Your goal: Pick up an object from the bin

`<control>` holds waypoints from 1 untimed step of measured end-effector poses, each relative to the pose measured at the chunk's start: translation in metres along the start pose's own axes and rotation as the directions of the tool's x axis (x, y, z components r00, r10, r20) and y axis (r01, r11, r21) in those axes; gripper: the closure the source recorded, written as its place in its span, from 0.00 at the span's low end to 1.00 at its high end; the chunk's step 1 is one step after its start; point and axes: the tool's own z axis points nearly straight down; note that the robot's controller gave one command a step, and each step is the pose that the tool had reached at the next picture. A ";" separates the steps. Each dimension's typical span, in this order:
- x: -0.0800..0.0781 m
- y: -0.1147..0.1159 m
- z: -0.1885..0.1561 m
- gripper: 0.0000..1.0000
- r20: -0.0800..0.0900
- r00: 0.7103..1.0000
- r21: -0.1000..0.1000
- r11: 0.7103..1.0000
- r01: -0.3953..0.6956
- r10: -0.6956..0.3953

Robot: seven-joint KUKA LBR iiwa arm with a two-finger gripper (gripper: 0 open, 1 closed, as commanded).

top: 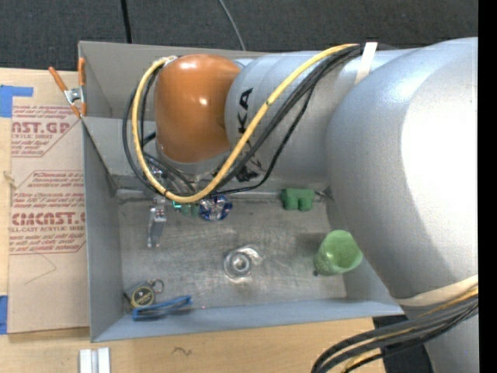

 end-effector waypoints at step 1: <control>0.073 -0.017 0.057 0.00 0.000 0.952 0.001 0.952 0.305 -0.305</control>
Offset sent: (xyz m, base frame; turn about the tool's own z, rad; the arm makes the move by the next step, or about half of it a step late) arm -0.0712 -0.0177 -0.0545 -0.3083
